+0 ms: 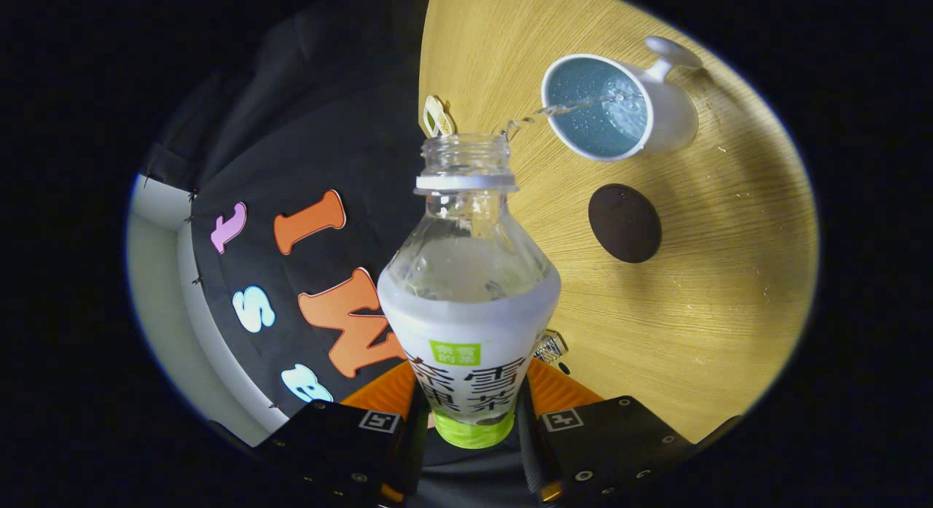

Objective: Take the bottle from table, then pour the juice into the cup, finally place the bottle on the coaster

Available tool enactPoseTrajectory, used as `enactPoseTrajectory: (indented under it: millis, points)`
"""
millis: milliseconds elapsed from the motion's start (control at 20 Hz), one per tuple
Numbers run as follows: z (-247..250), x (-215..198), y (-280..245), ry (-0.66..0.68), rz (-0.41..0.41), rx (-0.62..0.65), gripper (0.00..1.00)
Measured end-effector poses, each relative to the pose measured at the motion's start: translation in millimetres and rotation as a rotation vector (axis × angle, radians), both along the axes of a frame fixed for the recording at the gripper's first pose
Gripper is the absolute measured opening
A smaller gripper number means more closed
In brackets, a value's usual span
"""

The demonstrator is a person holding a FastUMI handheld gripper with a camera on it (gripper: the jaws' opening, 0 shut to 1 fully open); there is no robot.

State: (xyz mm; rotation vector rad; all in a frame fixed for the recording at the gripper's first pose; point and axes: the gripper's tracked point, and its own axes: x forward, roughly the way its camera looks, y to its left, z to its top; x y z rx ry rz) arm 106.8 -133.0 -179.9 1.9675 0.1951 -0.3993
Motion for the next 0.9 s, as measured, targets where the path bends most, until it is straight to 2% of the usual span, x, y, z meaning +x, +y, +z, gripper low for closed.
enactPoseTrajectory:
  millis: [900]
  points:
    - [6.0, -4.1, -8.9, -0.008, -0.042, 0.094, 0.56]
